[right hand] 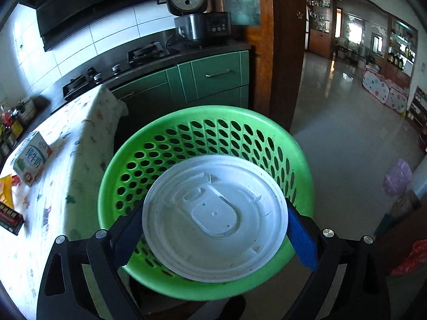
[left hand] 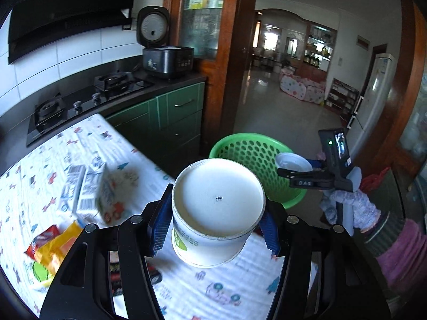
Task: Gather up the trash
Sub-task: 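Drop the white lid from the right tool while the left tool drops the paper cup into the basket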
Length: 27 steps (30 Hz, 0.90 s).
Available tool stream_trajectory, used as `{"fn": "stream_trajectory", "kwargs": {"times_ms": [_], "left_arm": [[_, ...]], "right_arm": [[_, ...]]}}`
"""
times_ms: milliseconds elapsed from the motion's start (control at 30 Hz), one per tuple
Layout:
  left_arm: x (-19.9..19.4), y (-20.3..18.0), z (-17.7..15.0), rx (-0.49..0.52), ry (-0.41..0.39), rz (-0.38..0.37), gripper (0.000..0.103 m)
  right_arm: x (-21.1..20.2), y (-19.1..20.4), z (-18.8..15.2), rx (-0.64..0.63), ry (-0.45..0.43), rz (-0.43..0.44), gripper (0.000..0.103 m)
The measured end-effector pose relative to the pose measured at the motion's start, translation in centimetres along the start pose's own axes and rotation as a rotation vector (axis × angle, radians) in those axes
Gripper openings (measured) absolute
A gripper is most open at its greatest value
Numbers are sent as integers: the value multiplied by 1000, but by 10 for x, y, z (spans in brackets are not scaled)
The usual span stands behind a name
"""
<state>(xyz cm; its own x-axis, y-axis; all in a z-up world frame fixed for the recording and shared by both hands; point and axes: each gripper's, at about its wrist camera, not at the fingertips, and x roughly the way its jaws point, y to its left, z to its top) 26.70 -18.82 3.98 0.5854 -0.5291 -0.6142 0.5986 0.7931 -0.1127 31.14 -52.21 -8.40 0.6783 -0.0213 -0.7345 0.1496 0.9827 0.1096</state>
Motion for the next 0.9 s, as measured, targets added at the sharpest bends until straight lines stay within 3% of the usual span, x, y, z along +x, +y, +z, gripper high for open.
{"fn": "stream_trajectory", "kwargs": {"times_ms": [333,900], "left_arm": [[46,-37,31,53,27,-45,57],[162,-81,56,63,137,-67,58]], "right_arm": [[-3,-9,0,2,-22,-5,94],[-65,-14,-33,-12,-114,28,94]]}}
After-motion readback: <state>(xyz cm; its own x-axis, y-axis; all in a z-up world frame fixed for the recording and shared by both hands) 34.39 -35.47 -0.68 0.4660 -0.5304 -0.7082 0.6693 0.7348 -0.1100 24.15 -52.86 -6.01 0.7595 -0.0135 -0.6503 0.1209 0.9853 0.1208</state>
